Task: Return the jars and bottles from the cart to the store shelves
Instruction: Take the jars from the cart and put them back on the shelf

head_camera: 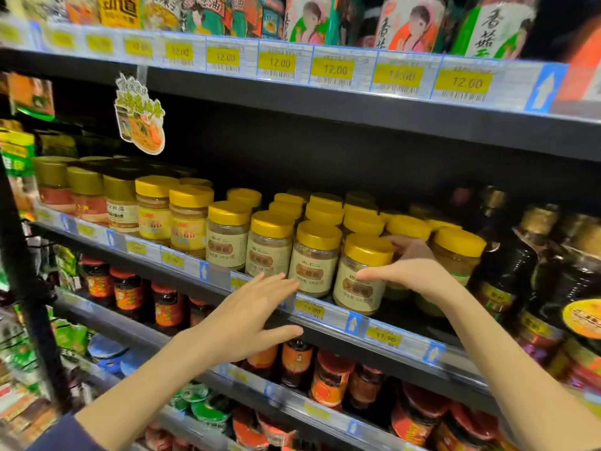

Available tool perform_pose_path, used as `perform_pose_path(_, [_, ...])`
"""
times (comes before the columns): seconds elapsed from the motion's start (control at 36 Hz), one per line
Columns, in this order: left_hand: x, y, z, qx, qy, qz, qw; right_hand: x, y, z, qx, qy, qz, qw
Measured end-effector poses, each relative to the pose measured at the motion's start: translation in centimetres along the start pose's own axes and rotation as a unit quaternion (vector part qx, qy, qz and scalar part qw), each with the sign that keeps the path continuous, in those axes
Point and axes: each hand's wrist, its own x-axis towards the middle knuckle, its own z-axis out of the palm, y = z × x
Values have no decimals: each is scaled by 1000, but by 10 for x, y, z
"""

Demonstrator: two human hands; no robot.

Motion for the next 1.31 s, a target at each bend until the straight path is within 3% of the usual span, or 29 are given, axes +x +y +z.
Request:
perform_pose_path(0.53, [2,-1,2,-4,11,-4,1000,-11,12,16,57,14,-24,998])
perform_pose_path(0.69, [-2,-4,-4,-17,-14,-2,1000,-26,2,11,-15,-11,17,1000])
perform_pose_path(0.94, [-57,-32,-28,11,-46,-14,999,-82,-49,28,-234,123,-66,962])
perform_pose_path(1.03, [-89,-53,-39,19,-55,-36,998,-99,-71,58,-219,87,-95,967])
perform_pose_path(1.17, [-160,-94,-65,32,-87,-99,991,-118,-104,135,-207,-46,-96,973])
perform_pose_path(1.31, [-242,-142,-92,37,-105,-171,979,-126,-137,218,-230,-191,-126,946])
